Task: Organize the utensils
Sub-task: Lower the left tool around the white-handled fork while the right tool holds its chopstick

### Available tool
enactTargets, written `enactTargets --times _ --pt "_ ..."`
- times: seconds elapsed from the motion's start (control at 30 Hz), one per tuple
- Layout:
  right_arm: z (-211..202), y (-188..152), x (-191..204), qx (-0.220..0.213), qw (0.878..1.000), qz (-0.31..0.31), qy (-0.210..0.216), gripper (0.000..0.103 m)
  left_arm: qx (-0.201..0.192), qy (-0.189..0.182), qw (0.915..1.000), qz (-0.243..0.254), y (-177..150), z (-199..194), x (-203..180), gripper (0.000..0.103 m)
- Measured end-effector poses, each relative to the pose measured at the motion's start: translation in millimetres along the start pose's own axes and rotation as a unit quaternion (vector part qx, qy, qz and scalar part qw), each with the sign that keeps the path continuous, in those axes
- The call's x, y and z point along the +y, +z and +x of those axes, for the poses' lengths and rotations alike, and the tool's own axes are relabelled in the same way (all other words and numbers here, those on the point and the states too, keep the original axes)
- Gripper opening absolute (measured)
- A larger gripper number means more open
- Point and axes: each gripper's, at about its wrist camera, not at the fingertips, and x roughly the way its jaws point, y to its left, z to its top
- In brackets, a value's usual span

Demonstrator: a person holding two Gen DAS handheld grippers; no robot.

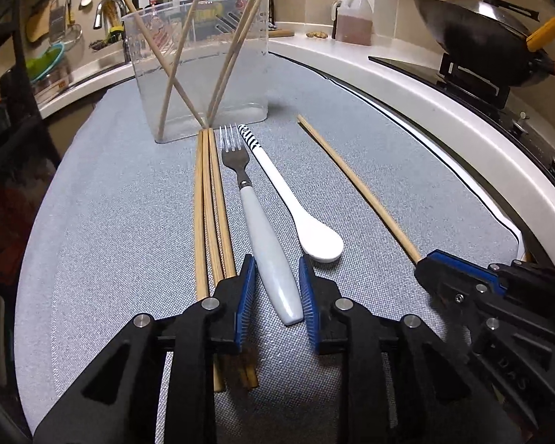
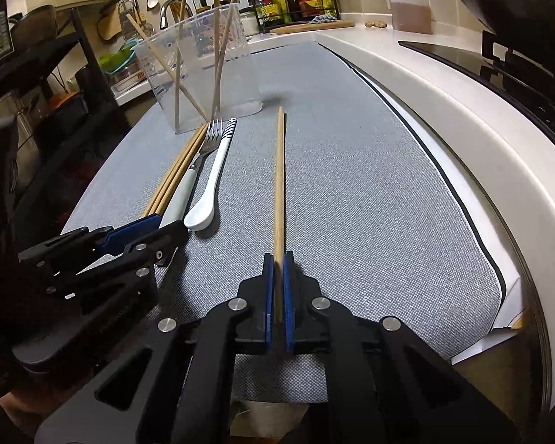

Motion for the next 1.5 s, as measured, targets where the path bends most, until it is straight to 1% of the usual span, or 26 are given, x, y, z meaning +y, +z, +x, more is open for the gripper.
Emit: enactTargets --times 0.13,0.37,0.5,0.57,0.63,0.73,0.87,1.13,1.5 --pt "0 1 0 0.002 1.000 0.004 0.000 0.006 0.001 0.003 0.9999 -0.013 1 -1 3 0.021" --pt "-2 1 2 0.005 1.000 0.012 -0.003 0.005 -0.031 0.001 0.9990 -0.032 2 -33 24 0.017" --pt "-1 -2 7 0.004 1.000 0.010 0.000 0.005 -0.054 0.021 0.9976 -0.039 -8 -50 44 0.017" --pt "0 -4 10 0.002 1.000 0.005 0.005 0.005 -0.060 0.023 0.9968 -0.047 -13 -55 57 0.017" --pt "0 -5 12 0.001 1.000 -0.002 0.008 0.005 -0.057 0.026 0.9964 -0.057 -20 -54 67 0.017" --pt "2 -4 14 0.000 1.000 -0.004 0.010 0.006 -0.037 0.028 0.9962 -0.074 -28 -44 78 0.018" --pt "2 -5 12 -0.007 1.000 -0.002 0.015 0.006 -0.016 0.026 0.9963 -0.080 -33 -33 83 0.018" --pt "4 -3 13 -0.012 1.000 -0.006 0.015 0.006 -0.021 0.035 0.9961 -0.078 -34 -31 80 0.018" --pt "8 -1 21 -0.018 0.999 -0.030 -0.004 0.006 -0.025 0.042 0.9962 -0.072 -35 -29 79 0.018"
